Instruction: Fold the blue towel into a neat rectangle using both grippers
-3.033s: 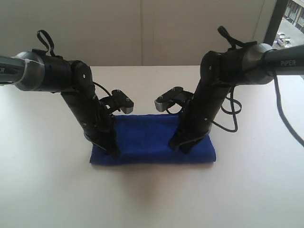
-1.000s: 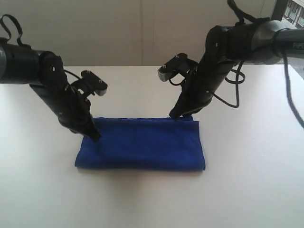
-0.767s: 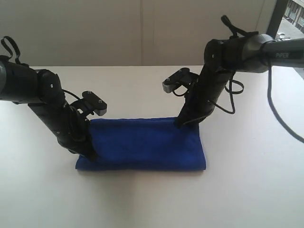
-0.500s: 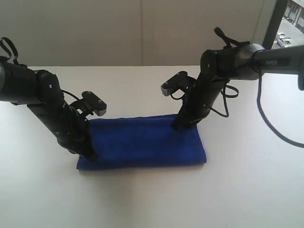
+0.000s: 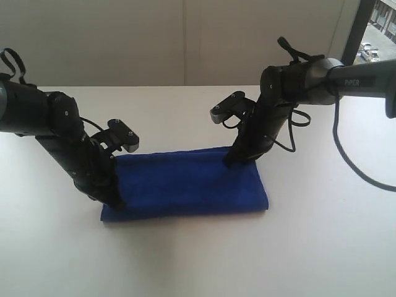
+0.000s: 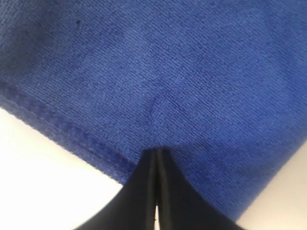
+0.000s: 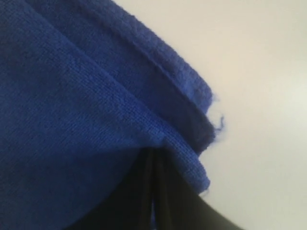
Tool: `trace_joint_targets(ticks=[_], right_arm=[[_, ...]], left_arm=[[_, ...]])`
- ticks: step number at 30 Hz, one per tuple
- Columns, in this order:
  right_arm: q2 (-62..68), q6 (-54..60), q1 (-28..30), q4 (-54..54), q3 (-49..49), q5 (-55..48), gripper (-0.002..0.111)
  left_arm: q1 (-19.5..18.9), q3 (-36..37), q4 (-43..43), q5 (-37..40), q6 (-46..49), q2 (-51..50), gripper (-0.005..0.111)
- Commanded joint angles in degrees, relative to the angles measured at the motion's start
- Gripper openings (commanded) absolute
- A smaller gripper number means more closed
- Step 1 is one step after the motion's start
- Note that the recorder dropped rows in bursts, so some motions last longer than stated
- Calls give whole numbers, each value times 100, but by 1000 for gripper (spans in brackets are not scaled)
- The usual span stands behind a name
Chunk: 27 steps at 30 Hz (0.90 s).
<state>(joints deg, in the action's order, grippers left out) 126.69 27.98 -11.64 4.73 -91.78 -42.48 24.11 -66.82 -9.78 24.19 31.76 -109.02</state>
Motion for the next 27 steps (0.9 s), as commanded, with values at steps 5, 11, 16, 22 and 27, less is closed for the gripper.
trace_joint_targets(ticks=[5,11,16,22,27], right_arm=[[27,-244,28,-94,22,-680,0],[4,-288,28,-109,22,-658,0],[-303,-418,28,-208,22,-396,0],[-955,-472,28,-402,22,-188,0],[-1496,-755,28,-473,22,-333,0]], left_arm=[[4,70,403,-290,-1,33,0],[4,70,454,-698,-1,33,0],[4,9,425,-450,-146,237,0],[4,9,383,-141,-381,778,0],[4,9,383,113,-755,1362,0]])
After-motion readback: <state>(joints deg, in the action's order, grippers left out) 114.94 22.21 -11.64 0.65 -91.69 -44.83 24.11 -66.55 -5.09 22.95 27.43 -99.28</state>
